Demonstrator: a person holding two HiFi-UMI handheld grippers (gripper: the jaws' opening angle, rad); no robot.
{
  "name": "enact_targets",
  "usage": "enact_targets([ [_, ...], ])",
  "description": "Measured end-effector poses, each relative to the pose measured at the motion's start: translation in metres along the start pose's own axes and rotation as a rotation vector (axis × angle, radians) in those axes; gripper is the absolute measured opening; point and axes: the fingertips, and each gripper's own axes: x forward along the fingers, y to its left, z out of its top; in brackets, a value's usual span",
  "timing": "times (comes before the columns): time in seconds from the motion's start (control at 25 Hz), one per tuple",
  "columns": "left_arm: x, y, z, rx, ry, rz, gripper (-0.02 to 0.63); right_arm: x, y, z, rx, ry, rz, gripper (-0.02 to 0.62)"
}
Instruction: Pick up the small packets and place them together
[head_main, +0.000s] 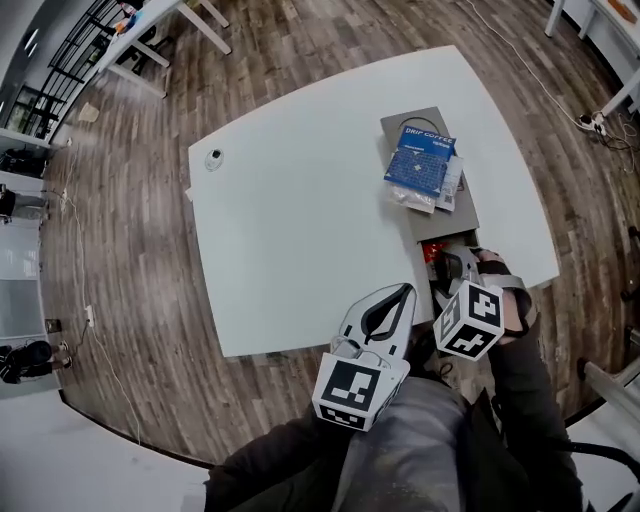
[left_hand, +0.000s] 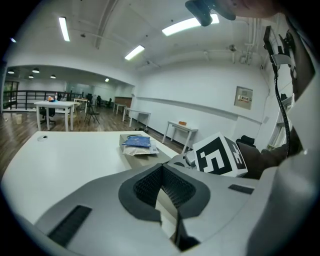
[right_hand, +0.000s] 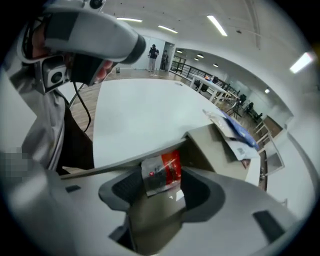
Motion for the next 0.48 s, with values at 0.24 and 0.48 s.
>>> enact_targets([
  [0.24,0.007,0.024,-0.008,-0.045,0.020,0.014,0.003,0.009,-0.015,-0.005,-0.122,0.087,-0.093,0.020],
  [0.48,0.003,0.010,-0.002,-0.027,-0.003,-0.010,0.003,-0.005,-0.010,-0.002,0.017,0.027,-0.082,0.012],
])
